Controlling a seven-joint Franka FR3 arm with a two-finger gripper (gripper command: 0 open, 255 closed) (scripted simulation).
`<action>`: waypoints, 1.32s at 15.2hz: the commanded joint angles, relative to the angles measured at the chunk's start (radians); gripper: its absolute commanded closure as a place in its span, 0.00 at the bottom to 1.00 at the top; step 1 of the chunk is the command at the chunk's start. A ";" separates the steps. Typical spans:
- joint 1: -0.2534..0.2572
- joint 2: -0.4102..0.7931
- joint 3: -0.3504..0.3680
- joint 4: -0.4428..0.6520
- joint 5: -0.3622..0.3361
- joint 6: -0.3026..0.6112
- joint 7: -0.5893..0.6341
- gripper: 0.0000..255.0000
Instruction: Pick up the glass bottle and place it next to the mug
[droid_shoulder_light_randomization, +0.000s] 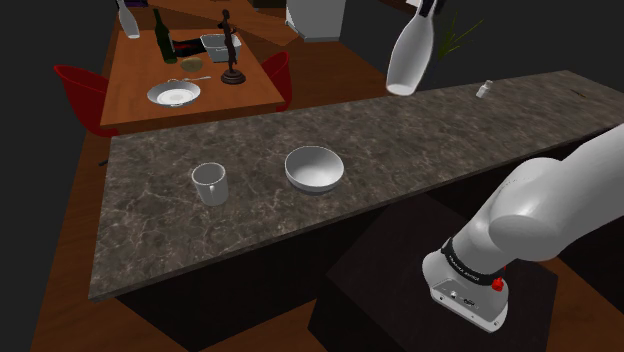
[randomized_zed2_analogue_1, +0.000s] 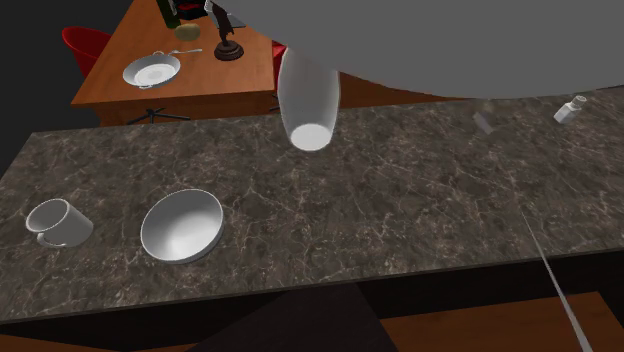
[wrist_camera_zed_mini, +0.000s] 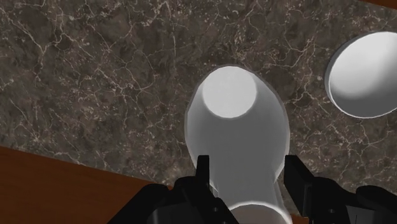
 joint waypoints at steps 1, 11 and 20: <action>0.002 0.015 -0.001 0.044 0.006 -0.030 -0.003 1.00; 0.014 0.085 -0.001 0.220 0.034 -0.142 -0.001 1.00; 0.087 0.132 0.115 0.158 0.051 -0.042 0.195 1.00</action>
